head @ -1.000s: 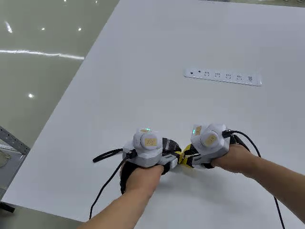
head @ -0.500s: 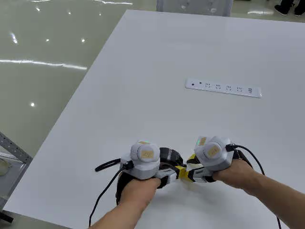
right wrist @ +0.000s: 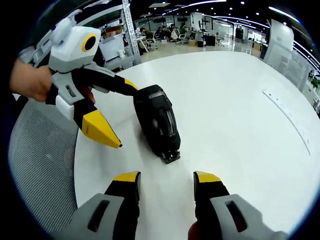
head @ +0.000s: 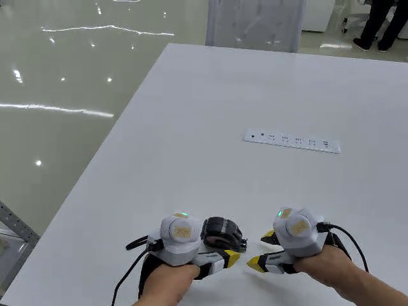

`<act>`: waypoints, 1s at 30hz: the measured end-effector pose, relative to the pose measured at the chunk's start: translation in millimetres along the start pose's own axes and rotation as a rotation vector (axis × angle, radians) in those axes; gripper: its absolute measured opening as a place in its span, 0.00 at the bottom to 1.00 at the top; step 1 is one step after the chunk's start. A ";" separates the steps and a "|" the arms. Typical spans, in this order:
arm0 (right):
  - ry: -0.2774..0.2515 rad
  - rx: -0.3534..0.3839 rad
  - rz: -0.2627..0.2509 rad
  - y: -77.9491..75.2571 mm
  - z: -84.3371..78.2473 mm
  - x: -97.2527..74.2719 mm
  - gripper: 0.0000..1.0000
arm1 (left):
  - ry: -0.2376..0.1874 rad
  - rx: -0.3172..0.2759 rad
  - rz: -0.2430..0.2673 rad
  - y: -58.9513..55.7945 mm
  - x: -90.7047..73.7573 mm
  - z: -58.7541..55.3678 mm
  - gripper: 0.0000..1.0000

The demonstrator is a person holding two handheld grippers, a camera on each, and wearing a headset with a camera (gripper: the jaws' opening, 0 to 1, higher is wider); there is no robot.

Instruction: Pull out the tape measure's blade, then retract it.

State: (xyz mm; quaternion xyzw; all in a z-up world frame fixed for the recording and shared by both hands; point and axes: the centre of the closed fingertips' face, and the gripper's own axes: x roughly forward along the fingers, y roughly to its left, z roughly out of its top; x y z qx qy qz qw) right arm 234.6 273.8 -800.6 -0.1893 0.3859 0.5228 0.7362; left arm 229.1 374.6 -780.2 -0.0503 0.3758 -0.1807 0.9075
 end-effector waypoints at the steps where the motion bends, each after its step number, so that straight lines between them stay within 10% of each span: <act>1: -0.006 0.018 -0.009 -0.5 -0.5 -2.2 0.41 | -0.001 0.005 0.000 0.1 -1.6 -0.3 0.80; 30: -0.167 0.259 -0.175 31.8 -13.1 -98.3 0.75 | -0.004 0.104 -0.082 -16.8 -59.7 -8.7 0.91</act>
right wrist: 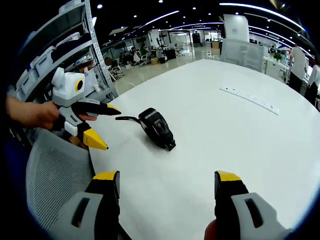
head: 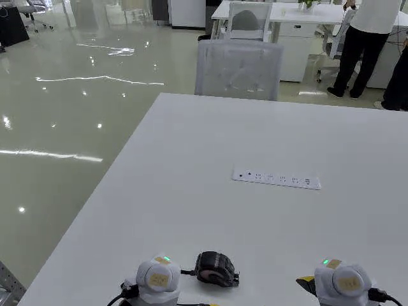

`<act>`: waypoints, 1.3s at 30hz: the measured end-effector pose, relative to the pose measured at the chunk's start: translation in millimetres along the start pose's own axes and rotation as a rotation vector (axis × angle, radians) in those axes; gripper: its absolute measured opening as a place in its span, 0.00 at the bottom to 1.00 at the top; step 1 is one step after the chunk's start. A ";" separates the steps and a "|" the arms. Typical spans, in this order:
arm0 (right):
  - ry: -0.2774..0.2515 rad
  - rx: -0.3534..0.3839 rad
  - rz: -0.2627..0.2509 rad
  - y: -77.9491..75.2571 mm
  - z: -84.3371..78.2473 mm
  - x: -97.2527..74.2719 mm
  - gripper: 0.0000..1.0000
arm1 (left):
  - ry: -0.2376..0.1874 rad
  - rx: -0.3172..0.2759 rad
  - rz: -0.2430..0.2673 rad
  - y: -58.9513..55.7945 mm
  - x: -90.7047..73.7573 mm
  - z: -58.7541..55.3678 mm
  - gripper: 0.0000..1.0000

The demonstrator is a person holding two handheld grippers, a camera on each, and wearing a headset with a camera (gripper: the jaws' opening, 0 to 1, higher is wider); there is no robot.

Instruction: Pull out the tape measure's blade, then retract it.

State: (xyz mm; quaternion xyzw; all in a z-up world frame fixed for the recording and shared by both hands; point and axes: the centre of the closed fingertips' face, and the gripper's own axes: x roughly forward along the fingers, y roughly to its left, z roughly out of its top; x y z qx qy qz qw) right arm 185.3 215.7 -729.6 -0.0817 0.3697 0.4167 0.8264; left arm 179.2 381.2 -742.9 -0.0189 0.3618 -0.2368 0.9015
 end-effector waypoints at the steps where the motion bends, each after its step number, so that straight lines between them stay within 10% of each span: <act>1: -0.002 0.001 -0.001 1.3 -0.2 -3.0 0.76 | 0.001 0.000 -0.003 -0.2 -1.8 -0.6 0.92; 39: -0.072 0.056 -0.126 24.6 -5.7 -103.2 1.00 | -0.044 0.036 -0.013 2.4 -88.3 -3.3 1.00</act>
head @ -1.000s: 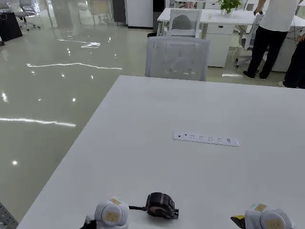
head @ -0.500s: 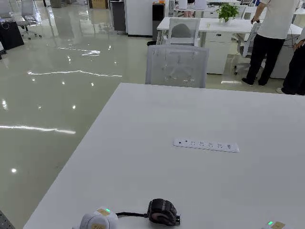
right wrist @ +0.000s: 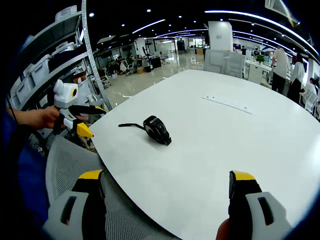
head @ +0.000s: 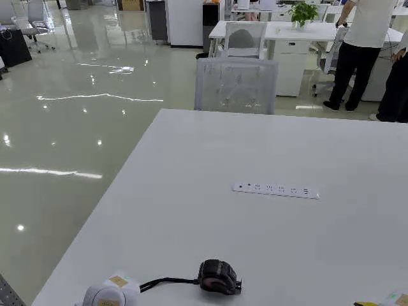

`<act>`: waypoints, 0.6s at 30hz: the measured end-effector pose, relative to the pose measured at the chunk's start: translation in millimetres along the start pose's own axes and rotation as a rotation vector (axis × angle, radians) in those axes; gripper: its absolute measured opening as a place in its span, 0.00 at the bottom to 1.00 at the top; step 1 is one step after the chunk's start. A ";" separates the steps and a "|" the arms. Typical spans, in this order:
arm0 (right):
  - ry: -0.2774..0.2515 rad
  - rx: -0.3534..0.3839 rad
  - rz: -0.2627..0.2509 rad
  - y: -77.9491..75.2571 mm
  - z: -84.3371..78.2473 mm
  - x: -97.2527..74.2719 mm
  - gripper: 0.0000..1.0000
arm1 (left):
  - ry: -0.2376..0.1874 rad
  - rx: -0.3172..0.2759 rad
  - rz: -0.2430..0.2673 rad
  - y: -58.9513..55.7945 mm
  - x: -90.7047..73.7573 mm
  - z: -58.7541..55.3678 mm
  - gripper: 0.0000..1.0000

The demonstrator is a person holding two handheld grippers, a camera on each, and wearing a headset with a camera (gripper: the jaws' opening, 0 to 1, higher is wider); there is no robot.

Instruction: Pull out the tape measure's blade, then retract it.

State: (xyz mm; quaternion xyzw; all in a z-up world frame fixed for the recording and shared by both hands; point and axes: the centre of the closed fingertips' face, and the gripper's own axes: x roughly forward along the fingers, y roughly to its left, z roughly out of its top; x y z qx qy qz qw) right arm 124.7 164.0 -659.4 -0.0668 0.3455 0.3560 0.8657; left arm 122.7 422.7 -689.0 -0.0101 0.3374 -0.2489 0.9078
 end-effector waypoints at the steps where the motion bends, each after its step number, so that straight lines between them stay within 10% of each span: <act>1: -0.002 -0.002 -0.005 0.1 0.3 -3.3 1.00 | 0.000 0.000 -0.003 -1.2 -2.9 -0.5 1.00; 18: 0.002 -0.046 -0.050 6.8 2.2 -39.9 1.00 | -0.009 0.038 0.022 13.3 -51.4 2.3 1.00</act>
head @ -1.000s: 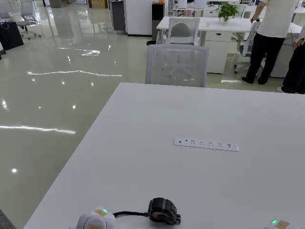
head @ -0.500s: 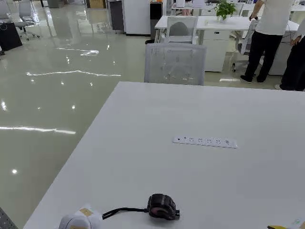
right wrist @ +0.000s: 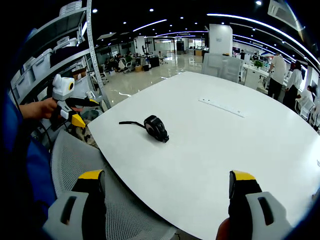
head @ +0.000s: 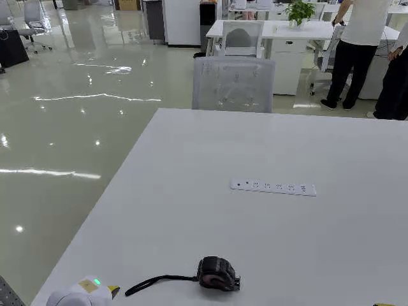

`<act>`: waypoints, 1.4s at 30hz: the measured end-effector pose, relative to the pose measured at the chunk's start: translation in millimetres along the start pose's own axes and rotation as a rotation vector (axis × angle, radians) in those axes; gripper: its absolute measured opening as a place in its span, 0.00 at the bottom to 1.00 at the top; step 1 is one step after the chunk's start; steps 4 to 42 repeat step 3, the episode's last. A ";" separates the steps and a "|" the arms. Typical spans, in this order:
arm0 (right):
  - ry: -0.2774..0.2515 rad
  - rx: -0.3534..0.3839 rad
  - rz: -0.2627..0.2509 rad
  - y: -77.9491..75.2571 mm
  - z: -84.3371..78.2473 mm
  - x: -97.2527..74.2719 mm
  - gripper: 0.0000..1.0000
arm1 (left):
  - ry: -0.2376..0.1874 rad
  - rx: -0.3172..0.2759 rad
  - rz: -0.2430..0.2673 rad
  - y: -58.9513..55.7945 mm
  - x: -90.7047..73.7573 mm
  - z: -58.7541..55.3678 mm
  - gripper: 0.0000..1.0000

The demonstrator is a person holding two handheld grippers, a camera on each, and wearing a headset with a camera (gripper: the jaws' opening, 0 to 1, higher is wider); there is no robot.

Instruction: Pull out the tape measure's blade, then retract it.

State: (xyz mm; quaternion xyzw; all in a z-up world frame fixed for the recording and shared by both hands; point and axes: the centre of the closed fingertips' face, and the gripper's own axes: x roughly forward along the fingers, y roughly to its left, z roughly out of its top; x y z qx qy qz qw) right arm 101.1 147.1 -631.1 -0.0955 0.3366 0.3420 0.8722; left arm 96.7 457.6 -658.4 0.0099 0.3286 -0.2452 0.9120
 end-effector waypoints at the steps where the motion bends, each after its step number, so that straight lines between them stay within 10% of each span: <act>1: -0.004 -0.003 -0.005 -0.7 0.7 -2.0 1.00 | -0.013 0.013 0.020 3.5 -2.4 2.2 1.00; 42: -0.008 -0.007 -0.009 -1.0 1.0 -6.7 1.00 | -0.020 0.049 0.033 2.9 -9.3 5.4 1.00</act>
